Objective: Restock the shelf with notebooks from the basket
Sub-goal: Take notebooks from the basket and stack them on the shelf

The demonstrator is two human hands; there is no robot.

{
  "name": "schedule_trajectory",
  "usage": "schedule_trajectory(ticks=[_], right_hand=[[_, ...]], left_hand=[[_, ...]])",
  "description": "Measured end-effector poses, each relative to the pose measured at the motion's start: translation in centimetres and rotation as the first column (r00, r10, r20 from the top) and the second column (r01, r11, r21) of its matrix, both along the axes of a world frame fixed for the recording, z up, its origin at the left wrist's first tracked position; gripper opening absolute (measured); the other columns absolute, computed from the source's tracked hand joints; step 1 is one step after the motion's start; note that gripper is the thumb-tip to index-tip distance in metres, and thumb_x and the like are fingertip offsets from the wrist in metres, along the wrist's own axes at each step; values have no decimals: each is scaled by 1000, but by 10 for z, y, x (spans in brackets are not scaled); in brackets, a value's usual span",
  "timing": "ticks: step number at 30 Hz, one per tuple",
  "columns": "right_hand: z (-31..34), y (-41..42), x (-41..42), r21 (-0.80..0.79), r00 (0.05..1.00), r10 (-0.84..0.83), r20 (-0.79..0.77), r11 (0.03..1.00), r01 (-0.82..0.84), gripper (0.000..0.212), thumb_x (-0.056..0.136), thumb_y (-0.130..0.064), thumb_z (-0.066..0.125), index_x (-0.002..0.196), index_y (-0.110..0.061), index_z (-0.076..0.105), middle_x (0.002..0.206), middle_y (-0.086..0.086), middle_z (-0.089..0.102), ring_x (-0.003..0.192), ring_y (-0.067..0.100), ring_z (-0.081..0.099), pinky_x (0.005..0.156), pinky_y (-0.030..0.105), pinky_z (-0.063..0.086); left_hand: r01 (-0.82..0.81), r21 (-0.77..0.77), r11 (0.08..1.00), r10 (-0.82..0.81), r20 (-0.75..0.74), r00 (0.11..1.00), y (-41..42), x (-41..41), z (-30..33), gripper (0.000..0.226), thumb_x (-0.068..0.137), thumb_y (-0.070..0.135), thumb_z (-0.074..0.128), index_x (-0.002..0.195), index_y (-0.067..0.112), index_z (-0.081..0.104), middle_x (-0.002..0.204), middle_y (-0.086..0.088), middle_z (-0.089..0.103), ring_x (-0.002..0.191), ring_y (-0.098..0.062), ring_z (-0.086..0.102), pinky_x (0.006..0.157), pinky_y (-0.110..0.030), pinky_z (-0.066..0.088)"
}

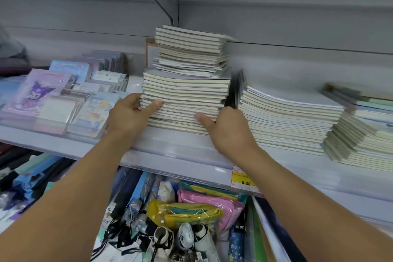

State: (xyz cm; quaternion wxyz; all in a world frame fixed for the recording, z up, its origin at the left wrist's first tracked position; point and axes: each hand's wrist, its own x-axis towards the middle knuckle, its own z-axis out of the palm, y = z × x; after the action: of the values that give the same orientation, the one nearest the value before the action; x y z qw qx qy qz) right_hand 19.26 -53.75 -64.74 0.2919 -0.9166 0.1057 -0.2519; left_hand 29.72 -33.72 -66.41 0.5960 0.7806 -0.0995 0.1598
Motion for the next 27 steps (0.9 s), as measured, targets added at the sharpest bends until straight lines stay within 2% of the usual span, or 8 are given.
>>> schedule_trajectory(ticks=[5, 8, 10, 12, 17, 19, 23, 27], right_hand=[[9, 0, 3, -36, 995, -32, -94, 999, 29, 57, 92, -55, 63, 56, -12, 47, 57, 5, 53, 49, 17, 49, 42, 29, 35], [15, -2, 7, -66, 986, 4, -164, 998, -15, 29, 92, -29, 72, 64, -23, 65, 73, 17, 69, 64, 29, 66, 65, 41, 59], [14, -2, 8, -54, 990, 9, -141, 998, -17, 24, 89, -26, 75, 72, -10, 73, 71, 20, 71, 67, 32, 69, 71, 46, 60], [11, -7, 8, -8, 992, 20, -122, 1000, -21, 50, 91, -41, 70, 65, 2, 68, 60, 18, 69, 57, 29, 68, 68, 46, 60], [14, -5, 2, 13, 987, 26, -157, 1000, -24, 66, 90, -52, 65, 75, 12, 71, 64, 20, 71, 65, 36, 70, 70, 46, 60], [13, -7, 3, 133, 994, 41, -104, 991, -27, 57, 90, -43, 70, 67, 9, 68, 63, 20, 69, 65, 37, 66, 68, 47, 56], [10, -11, 4, 129, 998, 30, -51, 991, -23, 54, 92, -37, 69, 47, -9, 61, 35, -4, 54, 33, 4, 48, 56, 26, 39], [7, -7, 5, 32, 999, 16, -52, 999, -14, 53, 95, -39, 65, 59, 0, 63, 42, 2, 59, 43, 13, 57, 57, 32, 49]], left_hand=[[-13, -20, 1000, 13, 10, 1000, 3, 7, -2, 33, 78, 56, 73, 97, 30, 67, 87, 18, 62, 90, -5, 60, 85, -27, 45], [-52, -79, 995, 52, -3, 999, 1, 12, -4, 52, 73, 56, 77, 108, 19, 69, 85, 15, 61, 93, -12, 60, 87, -28, 46], [-92, -107, 990, 93, -2, 996, 1, 16, -6, 62, 70, 58, 79, 116, 18, 68, 85, 16, 59, 94, -12, 59, 86, -26, 44], [-84, -93, 992, 84, -5, 996, 1, 16, -5, 72, 69, 60, 78, 124, 16, 65, 99, 11, 61, 101, -12, 59, 90, -25, 44], [123, 154, 980, -117, -44, 992, 0, -3, 7, 55, 66, 48, 86, 112, 24, 67, 104, 15, 69, 96, -6, 64, 85, -22, 49], [167, 152, 974, -158, -69, 985, 2, -3, 9, 49, 74, 33, 84, 117, 20, 65, 110, 10, 69, 102, -11, 64, 86, -21, 49], [151, 83, 985, -145, -64, 987, 6, 3, 5, 43, 81, 18, 79, 121, 10, 64, 117, -2, 69, 109, -20, 64, 103, -37, 47], [127, 140, 982, -118, -68, 991, 6, 9, 8, 49, 72, 29, 86, 114, 11, 68, 110, 1, 71, 101, -17, 66, 96, -34, 51]])
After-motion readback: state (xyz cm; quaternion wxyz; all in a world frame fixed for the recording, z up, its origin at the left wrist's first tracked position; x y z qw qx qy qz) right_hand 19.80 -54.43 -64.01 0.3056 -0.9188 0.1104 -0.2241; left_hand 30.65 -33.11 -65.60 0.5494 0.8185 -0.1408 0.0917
